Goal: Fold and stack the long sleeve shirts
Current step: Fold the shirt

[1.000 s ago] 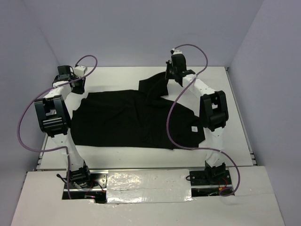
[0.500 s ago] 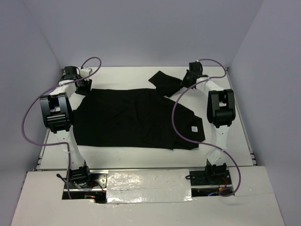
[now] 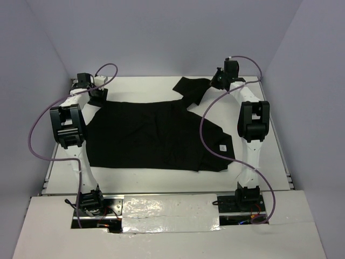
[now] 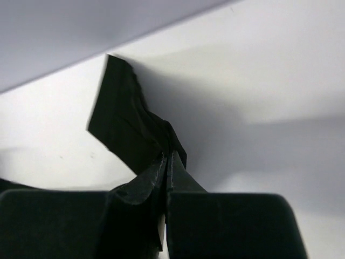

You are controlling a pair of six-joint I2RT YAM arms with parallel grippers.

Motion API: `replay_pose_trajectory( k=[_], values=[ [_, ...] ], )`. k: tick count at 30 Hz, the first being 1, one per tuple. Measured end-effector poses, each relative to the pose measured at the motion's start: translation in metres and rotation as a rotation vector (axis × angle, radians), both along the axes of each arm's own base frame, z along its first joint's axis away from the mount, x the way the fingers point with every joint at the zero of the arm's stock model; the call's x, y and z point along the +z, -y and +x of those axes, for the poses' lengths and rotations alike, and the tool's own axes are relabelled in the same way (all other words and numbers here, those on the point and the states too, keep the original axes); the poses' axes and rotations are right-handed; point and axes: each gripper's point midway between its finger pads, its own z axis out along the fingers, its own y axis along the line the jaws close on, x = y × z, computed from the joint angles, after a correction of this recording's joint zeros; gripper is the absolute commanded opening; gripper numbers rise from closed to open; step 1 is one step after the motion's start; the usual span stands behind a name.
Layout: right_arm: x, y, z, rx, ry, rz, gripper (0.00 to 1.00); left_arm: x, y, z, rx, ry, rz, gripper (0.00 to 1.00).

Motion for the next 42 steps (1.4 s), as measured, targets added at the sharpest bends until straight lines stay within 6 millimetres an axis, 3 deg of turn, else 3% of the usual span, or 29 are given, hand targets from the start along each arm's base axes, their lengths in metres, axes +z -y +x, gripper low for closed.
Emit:
replay_pose_trajectory(
  k=[3,4,6,7,9,10,13,14,16,17,18,23,26,31,34,37,38,40,42],
  values=[
    [0.017,-0.005,0.014,0.014,0.058,0.022,0.01,-0.001,-0.002,0.008,0.008,0.005,0.005,0.59],
    [0.022,-0.007,0.019,0.02,0.075,0.033,0.15,-0.001,-0.002,0.008,0.015,0.003,0.002,0.58],
    [0.029,-0.011,0.028,0.03,0.107,0.06,0.34,-0.003,-0.002,0.007,0.021,-0.002,-0.002,0.59],
    [0.032,-0.013,0.033,0.033,0.119,0.07,0.67,-0.003,-0.002,0.006,0.022,-0.005,-0.003,0.59],
    [0.034,-0.016,0.042,0.044,0.135,0.081,0.95,-0.003,-0.002,0.006,0.023,-0.008,-0.004,0.59],
    [0.034,-0.016,0.047,0.045,0.138,0.079,0.98,-0.003,-0.002,0.005,0.023,-0.013,-0.005,0.59],
    [0.028,-0.009,0.05,0.044,0.111,0.036,0.99,-0.005,-0.002,0.001,0.023,-0.03,-0.007,0.66],
    [0.026,-0.006,0.046,0.046,0.096,0.012,0.99,-0.006,-0.001,-0.001,0.021,-0.037,-0.011,0.85],
    [0.017,0.003,0.031,0.047,0.054,-0.043,0.96,-0.008,0.0,-0.008,0.014,-0.051,-0.026,0.86],
    [0.011,0.009,0.016,0.05,0.019,-0.076,0.94,-0.009,0.001,-0.014,0.014,-0.064,-0.042,0.86],
    [0.002,0.014,-0.006,0.055,-0.031,-0.106,0.92,-0.009,0.001,-0.021,0.014,-0.081,-0.059,0.99],
    [-0.013,0.036,-0.125,0.048,-0.226,-0.214,0.83,0.001,-0.007,-0.057,0.031,-0.125,-0.13,0.99],
    [-0.012,0.048,-0.176,0.007,-0.275,-0.261,0.84,0.009,-0.013,-0.09,0.06,-0.146,-0.165,0.99],
    [-0.027,0.065,-0.224,-0.048,-0.336,-0.318,0.89,0.018,-0.023,-0.136,0.116,-0.156,-0.187,0.99],
    [-0.038,0.067,-0.233,-0.041,-0.368,-0.327,0.86,0.012,-0.024,-0.138,0.123,-0.161,-0.195,0.99],
    [-0.044,0.056,-0.231,0.026,-0.364,-0.298,0.82,-0.003,-0.019,-0.133,0.116,-0.174,-0.213,0.87],
    [-0.047,0.052,-0.229,0.054,-0.36,-0.286,0.81,-0.008,-0.016,-0.132,0.111,-0.182,-0.217,0.72],
    [-0.054,0.047,-0.228,0.088,-0.364,-0.271,0.78,-0.009,-0.013,-0.127,0.1,-0.17,-0.219,0.63],
    [-0.066,0.045,-0.23,0.106,-0.392,-0.267,0.76,-0.01,-0.01,-0.126,0.088,-0.164,-0.221,0.46]
  ],
)
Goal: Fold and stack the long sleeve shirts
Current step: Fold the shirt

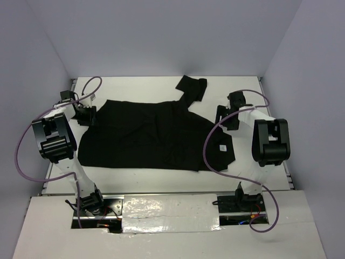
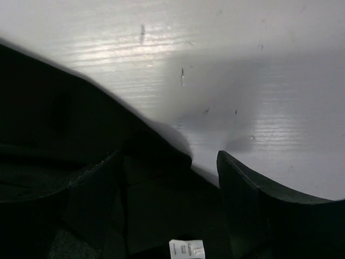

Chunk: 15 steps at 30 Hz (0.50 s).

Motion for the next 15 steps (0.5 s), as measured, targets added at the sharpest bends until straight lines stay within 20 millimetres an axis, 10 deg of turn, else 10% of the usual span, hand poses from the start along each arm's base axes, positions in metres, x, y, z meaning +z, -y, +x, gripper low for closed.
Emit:
replay_pose_trajectory(
  k=[4,10,15],
  values=[
    [-0.012,0.0,0.005,0.004,-0.013,-0.001,0.63,-0.007,0.008,-0.006,-0.018,-0.014,-0.016,0.0],
    [-0.019,0.003,0.006,-0.021,-0.03,-0.014,0.0,-0.008,0.006,-0.007,-0.009,-0.004,-0.021,0.0],
    [-0.02,0.011,0.007,-0.055,-0.028,-0.046,0.0,-0.007,-0.023,-0.016,0.082,-0.002,0.016,0.0]
  ],
)
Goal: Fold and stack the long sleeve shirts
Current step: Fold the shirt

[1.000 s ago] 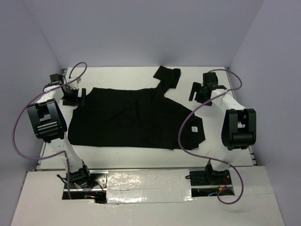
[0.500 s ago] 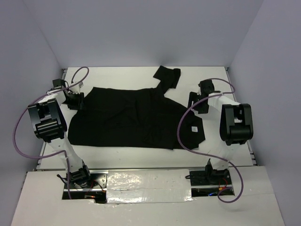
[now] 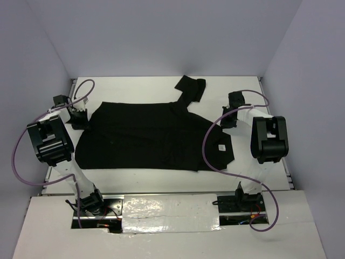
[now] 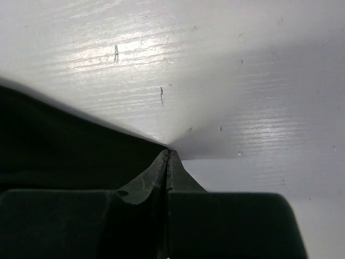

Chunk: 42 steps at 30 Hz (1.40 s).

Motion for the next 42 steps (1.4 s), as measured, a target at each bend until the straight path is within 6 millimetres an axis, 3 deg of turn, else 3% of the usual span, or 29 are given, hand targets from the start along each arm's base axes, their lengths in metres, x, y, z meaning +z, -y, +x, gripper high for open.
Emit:
replay_pose_trajectory(
  k=[6,8,9,12,14,15,17,20,24,27,29,32,35,38,42],
  values=[
    [0.0,0.002,0.001,-0.023,0.002,0.013,0.0,0.0,-0.007,-0.01,0.028,-0.009,0.0,0.0],
    [0.0,0.001,0.001,-0.019,0.003,0.019,0.02,0.0,-0.006,-0.009,0.023,-0.008,0.0,0.16],
    [0.001,0.0,0.001,-0.012,0.003,0.024,0.07,0.0,-0.006,-0.009,0.018,-0.007,0.0,0.39],
    [0.002,-0.001,0.001,0.013,0.002,0.029,0.4,0.003,-0.006,-0.009,-0.008,-0.004,0.003,0.64],
    [0.005,0.0,0.002,0.029,0.004,0.021,0.46,0.005,-0.008,-0.008,-0.022,0.002,0.008,0.66],
    [0.008,0.0,0.003,0.037,0.003,0.018,0.5,0.007,-0.007,-0.008,-0.024,0.003,0.005,0.75],
    [0.019,-0.001,0.011,0.048,0.018,0.018,0.54,0.014,-0.008,-0.003,-0.031,0.016,0.004,0.79],
    [0.059,-0.008,0.044,0.065,0.106,0.044,0.63,0.038,-0.013,0.018,-0.034,0.085,0.008,0.82],
    [0.14,-0.027,0.122,0.078,0.325,0.096,0.72,0.08,-0.022,0.063,-0.037,0.214,0.045,0.82],
    [0.184,-0.049,0.182,0.081,0.46,0.172,0.73,0.094,-0.015,0.1,-0.057,0.27,0.067,0.83],
    [0.19,-0.063,0.212,0.075,0.5,0.228,0.74,0.086,-0.001,0.117,-0.077,0.267,0.061,0.99],
    [0.171,-0.08,0.239,0.048,0.503,0.305,0.76,0.061,0.017,0.132,-0.087,0.225,0.042,0.99],
    [0.127,-0.093,0.247,-0.016,0.425,0.393,0.76,0.035,0.025,0.143,-0.083,0.178,0.032,0.99],
    [0.084,-0.106,0.251,-0.071,0.35,0.456,0.76,0.015,0.02,0.148,-0.057,0.145,0.035,0.99],
    [0.043,-0.13,0.259,-0.103,0.3,0.497,0.76,0.017,0.015,0.154,-0.033,0.156,0.046,0.99]
  ],
)
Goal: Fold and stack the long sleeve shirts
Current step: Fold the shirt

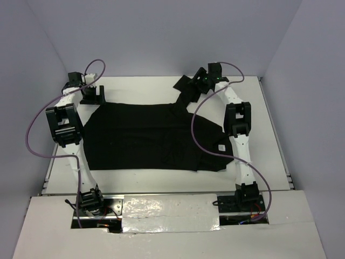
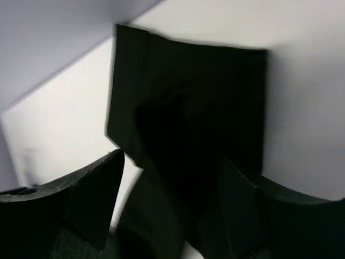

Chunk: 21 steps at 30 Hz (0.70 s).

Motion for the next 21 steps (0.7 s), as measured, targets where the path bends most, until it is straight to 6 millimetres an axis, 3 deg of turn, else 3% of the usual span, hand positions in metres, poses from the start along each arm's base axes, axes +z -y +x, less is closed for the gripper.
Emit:
replay_pose_trajectory(
  k=[4,6,8,13,18,21],
  values=[
    [-0.003,-0.03,0.0,0.003,0.003,0.039,0.74,-0.005,0.002,0.0,-0.001,-0.011,0.004,0.99],
    [-0.001,-0.042,-0.001,0.01,0.008,0.054,0.57,-0.006,0.005,0.001,-0.008,-0.008,0.008,0.97],
    [0.0,-0.05,-0.002,0.017,0.01,0.067,0.35,-0.006,0.008,0.002,-0.014,-0.007,0.006,0.87],
    [0.002,-0.053,0.002,0.022,0.031,0.092,0.12,-0.006,0.021,0.003,-0.059,0.002,-0.045,0.73],
    [-0.008,-0.05,0.0,0.043,0.051,0.078,0.05,-0.006,0.032,0.009,-0.097,0.015,-0.098,0.76],
    [-0.015,-0.048,-0.006,0.056,0.039,0.064,0.0,-0.006,0.035,0.017,-0.104,0.023,-0.103,0.62]
  ],
)
